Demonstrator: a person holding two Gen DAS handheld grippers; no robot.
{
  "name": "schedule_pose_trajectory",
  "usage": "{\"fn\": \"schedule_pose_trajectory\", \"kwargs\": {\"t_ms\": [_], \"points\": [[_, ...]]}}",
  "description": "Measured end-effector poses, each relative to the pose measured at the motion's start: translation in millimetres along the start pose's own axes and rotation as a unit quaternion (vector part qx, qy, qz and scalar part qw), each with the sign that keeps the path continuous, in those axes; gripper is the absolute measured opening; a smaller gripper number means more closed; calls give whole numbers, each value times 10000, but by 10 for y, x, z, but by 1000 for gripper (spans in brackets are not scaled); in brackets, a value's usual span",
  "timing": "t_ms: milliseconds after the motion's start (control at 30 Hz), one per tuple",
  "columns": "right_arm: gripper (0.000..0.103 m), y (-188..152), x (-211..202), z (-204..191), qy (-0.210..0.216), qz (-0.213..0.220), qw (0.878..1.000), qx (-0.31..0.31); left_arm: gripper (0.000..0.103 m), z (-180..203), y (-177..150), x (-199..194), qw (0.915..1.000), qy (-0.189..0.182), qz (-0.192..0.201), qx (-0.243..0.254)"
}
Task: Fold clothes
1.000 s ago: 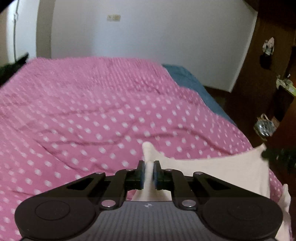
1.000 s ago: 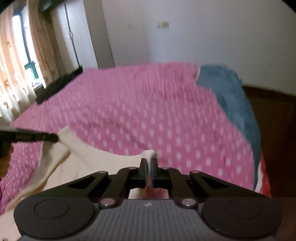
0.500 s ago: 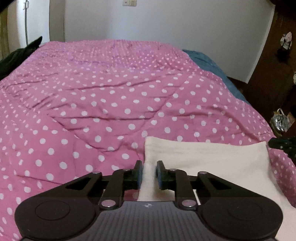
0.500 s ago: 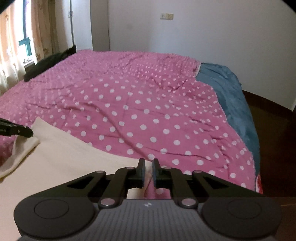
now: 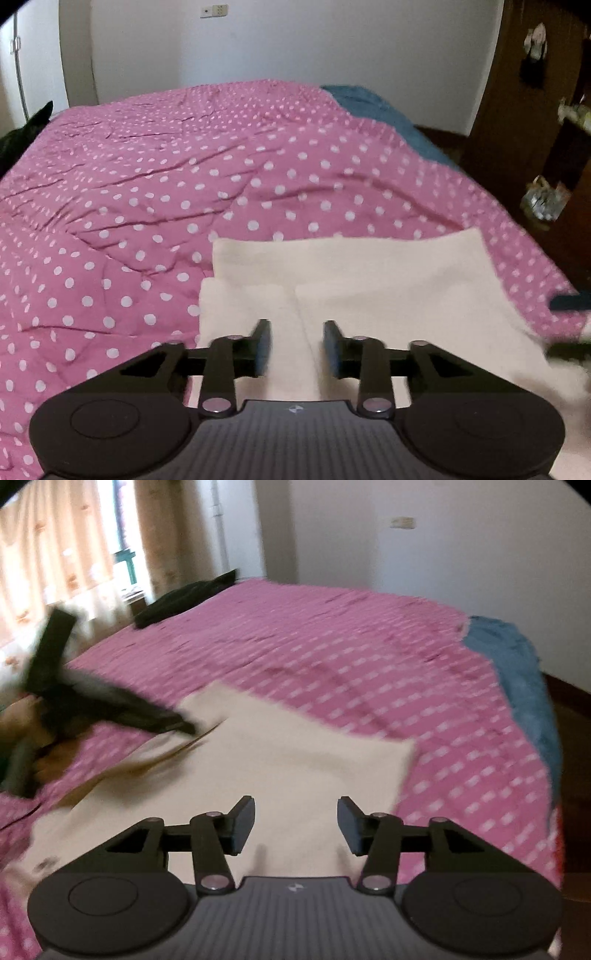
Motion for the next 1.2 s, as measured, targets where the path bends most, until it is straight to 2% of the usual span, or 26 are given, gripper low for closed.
{"fn": "schedule_pose_trajectory", "kwargs": {"t_ms": [67,167,233,300,400,600,867,1000,1100,1200], "points": [[58,-73,2,-107,130,-44,9999,-46,40,22,-29,79,9999,116,-52,12],[64,-182,10,-260,291,-99,9994,-127,39,-16,-64,126,9999,85,-70,-16],[68,-241,18,-340,367,-125,9991,-164,31,-56,-73,118,10000,35,-60,-38],[70,-259,35,-361,349,-121,9992,-153,11,-110,-74,92,9999,-20,-41,-96],[73,-286,61,-392,322,-114,9993,-135,4,-242,-43,4,9991,-165,17,-384],[80,-313,71,-457,261,-125,9994,-174,2,-621,-13,-490,9936,-87,603,-948],[84,-313,4,-493,205,-112,9995,-206,2,-1274,-202,-1403,9744,338,1399,-1724],[85,-321,0,-514,207,-123,9995,-222,2,-1501,-346,-1556,9697,831,1308,-1889],[86,-302,-17,-527,198,-98,9994,-260,3,-1577,-379,-1489,9690,1215,920,-1945],[86,-268,-72,-539,215,-30,9994,-274,3,-1496,-322,-1534,9713,1402,871,-1714]]}}
Point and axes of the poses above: each gripper's, at about its wrist camera, not at the fingertips, and x roughly the way its jaws point, z to its right, y to its top, the point moved 1 cm from there along x, roughly the way its jaws point, and after that the axes turned 11 degrees about -x, right-handed, at the moved point
